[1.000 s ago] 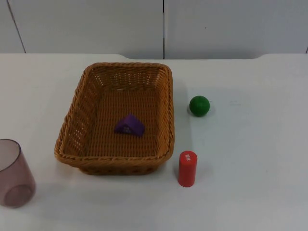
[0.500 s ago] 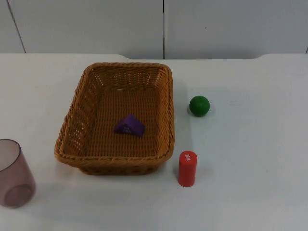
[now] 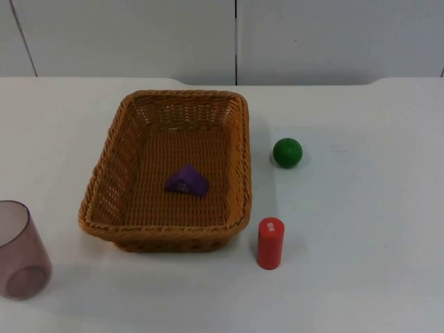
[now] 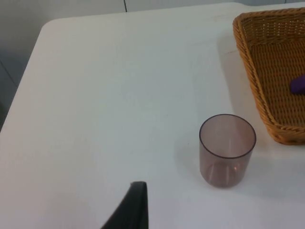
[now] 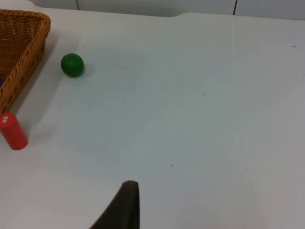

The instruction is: Pick up the basket with the left hand and place the triangular block into the basket with the right hand.

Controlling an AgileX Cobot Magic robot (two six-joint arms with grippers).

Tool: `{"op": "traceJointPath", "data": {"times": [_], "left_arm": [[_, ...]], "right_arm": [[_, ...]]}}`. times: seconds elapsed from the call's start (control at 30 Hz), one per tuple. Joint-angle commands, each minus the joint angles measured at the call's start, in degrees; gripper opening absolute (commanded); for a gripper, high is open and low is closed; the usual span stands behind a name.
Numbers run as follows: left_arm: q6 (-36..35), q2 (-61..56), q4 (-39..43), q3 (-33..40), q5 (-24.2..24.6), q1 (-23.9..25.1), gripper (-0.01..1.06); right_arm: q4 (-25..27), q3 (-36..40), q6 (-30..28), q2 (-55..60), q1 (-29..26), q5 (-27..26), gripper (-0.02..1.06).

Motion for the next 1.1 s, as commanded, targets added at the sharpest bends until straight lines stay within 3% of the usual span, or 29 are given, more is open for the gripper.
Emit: {"op": "traceJointPath", "data": {"times": [0.0,0.17,1.07], "left_arm": [[-0.30,-0.16,0.42,0.18,-0.67,0.09,1.05],[-2.98,-0.16,2.19,0.18,-0.67,0.09,1.05],[-2.98,-0.16,2.40,0.18,-0.67,0.09,1.05]], "right_arm": [[0.20,0.12,-0.01,-0.12,0.23,-0.47,1.04],[0.20,0.12,-0.01,-0.12,0.23,-0.47,1.04],[0.20,0.12,-0.01,-0.12,0.23,-0.47,1.04]]}}
